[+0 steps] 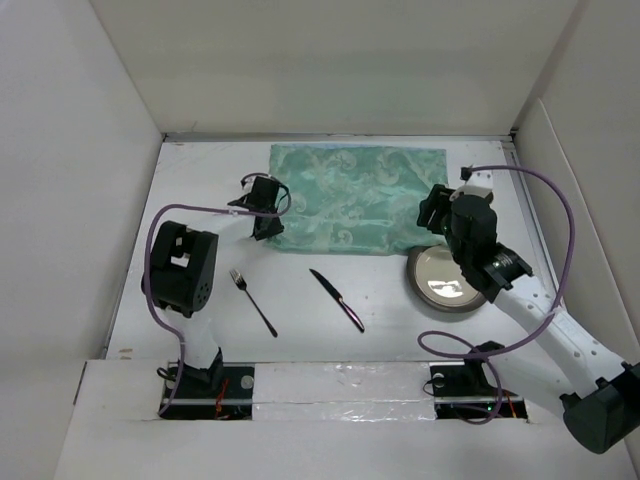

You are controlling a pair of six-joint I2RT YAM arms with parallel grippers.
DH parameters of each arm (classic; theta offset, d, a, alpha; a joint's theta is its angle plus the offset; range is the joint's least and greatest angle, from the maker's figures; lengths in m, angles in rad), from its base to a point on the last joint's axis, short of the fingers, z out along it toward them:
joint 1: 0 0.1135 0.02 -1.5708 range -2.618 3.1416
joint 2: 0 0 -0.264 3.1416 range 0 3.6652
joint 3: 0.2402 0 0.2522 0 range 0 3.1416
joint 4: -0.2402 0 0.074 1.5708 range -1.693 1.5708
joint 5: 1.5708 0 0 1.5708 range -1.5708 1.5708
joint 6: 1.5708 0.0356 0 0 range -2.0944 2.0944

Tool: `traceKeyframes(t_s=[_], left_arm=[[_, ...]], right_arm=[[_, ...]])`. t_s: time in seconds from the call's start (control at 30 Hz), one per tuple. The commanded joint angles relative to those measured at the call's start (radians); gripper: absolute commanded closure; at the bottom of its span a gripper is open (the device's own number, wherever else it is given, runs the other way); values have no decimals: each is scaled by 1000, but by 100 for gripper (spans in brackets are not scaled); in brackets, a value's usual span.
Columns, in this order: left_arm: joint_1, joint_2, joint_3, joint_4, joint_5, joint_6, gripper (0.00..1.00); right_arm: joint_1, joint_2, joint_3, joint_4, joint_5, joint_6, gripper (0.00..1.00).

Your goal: Set the dinner table for one person

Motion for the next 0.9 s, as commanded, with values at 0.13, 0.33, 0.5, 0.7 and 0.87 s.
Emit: traceKeyframes(t_s=[0.13, 0.33, 0.5, 0.7, 0.87], left_arm=[[89, 99, 113, -69, 31, 44, 100], [232, 20, 110, -43, 59, 26, 100], [312, -17, 101, -46, 74, 19, 100], [322, -63, 73, -13, 66, -17, 100], [322, -53, 78, 27, 100, -46, 100]], right_arm=[[16, 7, 4, 69, -1, -15, 39], [-45, 154, 30, 85, -93, -12, 36], [-114, 320, 81, 91, -199, -1, 33], [-183, 616, 275, 14, -321, 13, 31], [-280, 847, 438, -55, -393, 46, 32]])
